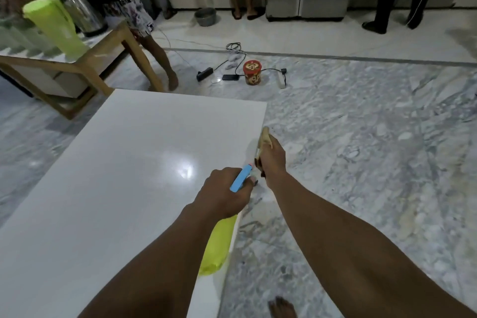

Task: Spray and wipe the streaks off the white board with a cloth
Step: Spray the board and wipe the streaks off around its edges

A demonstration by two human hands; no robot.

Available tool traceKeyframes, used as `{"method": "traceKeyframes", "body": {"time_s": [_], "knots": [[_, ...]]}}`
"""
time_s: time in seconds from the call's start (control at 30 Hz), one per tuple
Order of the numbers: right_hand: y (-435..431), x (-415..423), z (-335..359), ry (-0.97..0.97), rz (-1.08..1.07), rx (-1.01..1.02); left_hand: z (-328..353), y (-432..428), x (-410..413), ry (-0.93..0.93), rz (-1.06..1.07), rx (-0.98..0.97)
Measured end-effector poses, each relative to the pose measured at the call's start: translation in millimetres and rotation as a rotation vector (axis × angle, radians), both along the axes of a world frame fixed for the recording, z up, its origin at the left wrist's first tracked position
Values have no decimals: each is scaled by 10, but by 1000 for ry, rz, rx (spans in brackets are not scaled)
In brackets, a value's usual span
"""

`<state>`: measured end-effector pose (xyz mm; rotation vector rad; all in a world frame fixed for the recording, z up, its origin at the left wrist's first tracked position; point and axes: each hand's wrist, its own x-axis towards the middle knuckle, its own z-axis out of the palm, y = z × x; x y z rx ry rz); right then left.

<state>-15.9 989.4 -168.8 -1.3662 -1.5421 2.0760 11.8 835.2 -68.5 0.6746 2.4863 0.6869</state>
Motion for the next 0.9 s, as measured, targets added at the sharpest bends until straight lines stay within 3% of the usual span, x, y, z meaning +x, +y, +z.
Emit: {"method": "traceKeyframes", "body": {"time_s": [0.27,0.37,0.9], "knots": [[751,-1283,-412,35,61,345,-215,751,-1069,72,24,31],[947,-1555,-584,-22,175,459,-340,844,-1251,92,21,42],[666,-1300,-792,-117,244,595,-527,692,-1111,68,13,114]]}}
